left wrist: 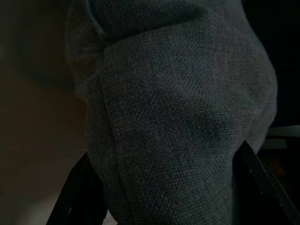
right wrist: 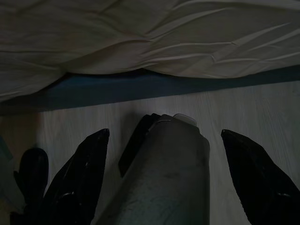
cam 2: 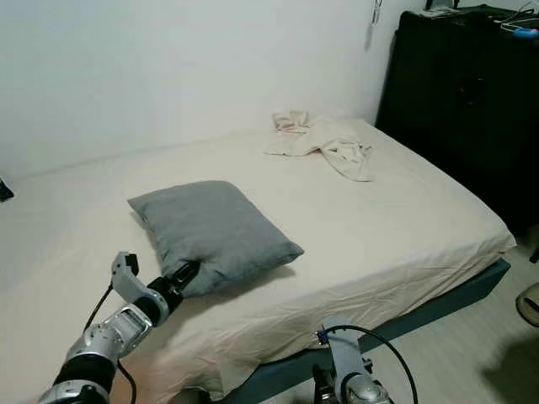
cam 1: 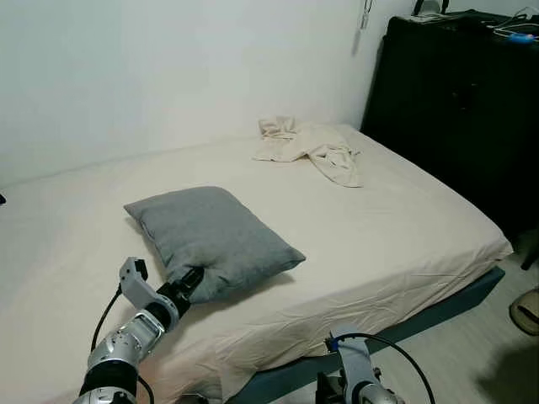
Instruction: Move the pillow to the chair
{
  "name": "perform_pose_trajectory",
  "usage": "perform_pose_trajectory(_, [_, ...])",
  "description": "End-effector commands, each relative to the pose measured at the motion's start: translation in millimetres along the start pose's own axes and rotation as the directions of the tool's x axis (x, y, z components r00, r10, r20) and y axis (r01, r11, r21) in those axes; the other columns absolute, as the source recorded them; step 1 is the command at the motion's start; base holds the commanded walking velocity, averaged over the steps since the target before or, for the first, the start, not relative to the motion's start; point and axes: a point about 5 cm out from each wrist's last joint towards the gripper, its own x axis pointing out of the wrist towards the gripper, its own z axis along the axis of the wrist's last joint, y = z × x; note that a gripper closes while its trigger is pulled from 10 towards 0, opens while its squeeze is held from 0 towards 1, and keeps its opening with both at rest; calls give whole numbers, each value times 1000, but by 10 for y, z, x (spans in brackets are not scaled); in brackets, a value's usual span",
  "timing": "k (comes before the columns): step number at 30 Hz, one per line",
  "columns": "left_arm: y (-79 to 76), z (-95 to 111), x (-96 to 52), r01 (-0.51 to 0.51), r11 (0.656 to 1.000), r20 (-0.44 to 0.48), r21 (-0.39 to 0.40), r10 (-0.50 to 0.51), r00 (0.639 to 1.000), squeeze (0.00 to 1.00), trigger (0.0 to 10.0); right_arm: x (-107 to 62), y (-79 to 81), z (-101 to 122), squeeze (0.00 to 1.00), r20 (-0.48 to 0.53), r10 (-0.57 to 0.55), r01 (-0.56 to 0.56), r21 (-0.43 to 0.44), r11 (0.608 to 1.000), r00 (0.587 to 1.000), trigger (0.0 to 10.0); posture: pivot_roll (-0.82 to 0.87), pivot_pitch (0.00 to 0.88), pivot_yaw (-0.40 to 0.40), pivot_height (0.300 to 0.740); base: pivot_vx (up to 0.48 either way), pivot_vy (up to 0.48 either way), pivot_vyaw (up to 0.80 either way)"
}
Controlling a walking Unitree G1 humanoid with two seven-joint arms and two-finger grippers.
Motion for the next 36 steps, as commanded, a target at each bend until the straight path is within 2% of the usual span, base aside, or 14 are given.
perform_pose_trajectory(1, [-45,129,7,30,999,44,-11,-30,999,0,0,-8,35,-70,0,-28,11,-11,0,1000,1000,10000,-40,0,1,592,0,0,0])
perform_pose_trajectory(2, [-60,135,9,41,999,49,-18,-40,998,0,0,-7,35,-69,0,-28,11,-11,0,1000,1000,10000,-40,0,1,592,0,0,0])
perform_pose_trajectory(4, [-240,201,26,166,984,101,-69,-158,982,0,0,-4,40,-35,0,-6,26,-26,8,1000,1000,10000,-40,0,-1,592,0,0,0])
perform_pose_trajectory(5, [-375,248,25,254,963,132,-86,-242,961,0,0,-2,45,-2,0,18,45,-45,17,999,999,10000,-40,0,-4,592,0,0,0])
perform_pose_trajectory(6, [-375,248,25,254,963,132,-86,-242,961,0,0,-2,45,-2,0,18,45,-45,17,999,999,10000,-40,0,-4,592,0,0,0])
perform_pose_trajectory(10, [-716,378,-5,430,900,198,-78,-408,891,0,0,2,39,40,0,34,59,-59,12,998,998,10000,-40,0,-7,612,0,0,0])
perform_pose_trajectory(13, [-924,488,-29,511,858,246,-62,-483,841,0,0,6,29,65,0,40,62,-62,14,998,997,10000,-40,0,-9,632,0,0,0])
perform_pose_trajectory(17, [-1089,563,-60,573,818,268,-44,-543,796,0,0,8,23,82,0,45,65,-65,11,998,997,10000,-39,0,-12,662,0,0,0])
perform_pose_trajectory(20, [-1149,574,-76,577,816,265,-42,-548,794,0,0,6,21,79,0,45,66,-67,11,998,997,10000,-38,0,-12,677,0,0,0])
perform_pose_trajectory(25, [-1148,484,-84,564,825,224,-44,-542,810,0,0,6,22,75,0,44,64,-65,13,998,997,10000,-39,0,-8,702,0,0,0])
perform_pose_trajectory(30, [-1049,303,-28,485,874,151,-25,-476,866,0,0,4,21,37,0,24,42,-43,23,999,999,10000,-41,0,-4,726,0,0,0])
perform_pose_trajectory(31, [-1041,235,-7,460,888,111,8,-458,882,0,10000,2,18,25,0,19,35,-36,23,999,999,10000,-41,0,-5,726,0,0,0])
perform_pose_trajectory(33, [-1028,112,27,415,906,42,81,-419,907,0,10000,-1,10,5,0,11,24,-24,21,1000,1000,10000,-41,0,-4,726,0,0,0])
perform_pose_trajectory(36, [-1019,80,38,398,912,25,103,-402,915,0,10000,-2,8,0,0,9,21,-21,20,1000,1000,10000,-41,0,-3,726,0,0,0])
